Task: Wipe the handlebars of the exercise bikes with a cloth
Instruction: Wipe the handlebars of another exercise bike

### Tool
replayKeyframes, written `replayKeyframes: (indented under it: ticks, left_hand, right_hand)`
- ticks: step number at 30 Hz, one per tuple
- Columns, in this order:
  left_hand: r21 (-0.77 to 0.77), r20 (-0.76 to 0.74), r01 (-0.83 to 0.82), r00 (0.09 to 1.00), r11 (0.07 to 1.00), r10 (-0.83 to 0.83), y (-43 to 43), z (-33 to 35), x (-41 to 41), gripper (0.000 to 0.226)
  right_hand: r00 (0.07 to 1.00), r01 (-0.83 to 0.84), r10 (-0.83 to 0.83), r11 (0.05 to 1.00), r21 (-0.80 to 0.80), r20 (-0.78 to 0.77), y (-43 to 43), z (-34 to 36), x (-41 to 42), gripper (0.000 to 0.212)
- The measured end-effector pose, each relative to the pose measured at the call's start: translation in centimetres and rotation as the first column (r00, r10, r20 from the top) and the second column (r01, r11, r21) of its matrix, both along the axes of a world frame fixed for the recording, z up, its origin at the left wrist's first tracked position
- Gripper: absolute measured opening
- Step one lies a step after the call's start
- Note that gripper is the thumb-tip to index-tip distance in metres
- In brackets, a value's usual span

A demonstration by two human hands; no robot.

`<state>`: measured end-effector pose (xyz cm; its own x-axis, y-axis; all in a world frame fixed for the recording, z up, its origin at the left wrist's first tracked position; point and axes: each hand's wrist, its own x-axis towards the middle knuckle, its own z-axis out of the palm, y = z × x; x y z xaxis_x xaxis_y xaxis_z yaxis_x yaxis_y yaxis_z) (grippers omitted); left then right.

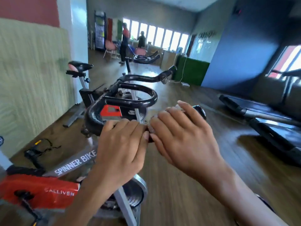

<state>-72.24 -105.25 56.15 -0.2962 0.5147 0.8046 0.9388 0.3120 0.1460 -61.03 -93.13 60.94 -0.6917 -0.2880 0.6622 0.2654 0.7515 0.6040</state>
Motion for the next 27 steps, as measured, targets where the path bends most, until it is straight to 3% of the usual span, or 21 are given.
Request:
replayKeyframes:
  ticks: [5,7,11,16,21,24,27]
  left_hand:
    - [0.14,-0.162,-0.03,0.985,0.99,0.052,0.6,-1.9,-1.0,0.036]
    - [0.181,-0.211,-0.031,0.975,0.983,0.07,0.7,-2.3,-1.2,0.035]
    - [0.236,-0.275,-0.035,0.956,0.971,0.101,1.2,-2.7,-1.5,0.035]
    - [0.305,-0.31,0.015,0.947,0.952,0.084,1.5,-2.8,-2.2,0.035]
    - [0.329,-0.361,0.054,0.93,0.943,0.073,1.7,-3.0,-3.0,0.033]
    - [0.325,-0.347,0.055,0.936,0.944,0.065,1.7,-3.3,-3.1,0.036]
    - [0.335,-0.349,0.04,0.933,0.941,0.085,1.9,-3.5,-3.1,0.036]
  right_hand:
    - [0.934,0.014,-0.003,1.0,0.027,-0.356,0.6,-2.3,-0.6,0.03]
    - [0.904,0.01,0.03,0.996,0.091,-0.426,0.6,-4.4,-1.6,0.028]
    - [0.922,-0.012,0.102,0.972,0.237,-0.374,2.0,-4.4,-0.8,0.028]
    - [0.874,0.031,0.038,0.99,0.135,-0.484,1.0,-1.9,-1.6,0.029]
    - [0.945,-0.029,0.114,0.963,0.267,-0.308,1.3,-2.9,-1.6,0.031]
    - [0.867,-0.019,0.136,0.97,0.242,-0.48,3.4,-1.7,-0.3,0.027]
    - [0.764,-0.12,0.22,0.972,0.201,-0.607,3.8,-3.8,-2.8,0.032]
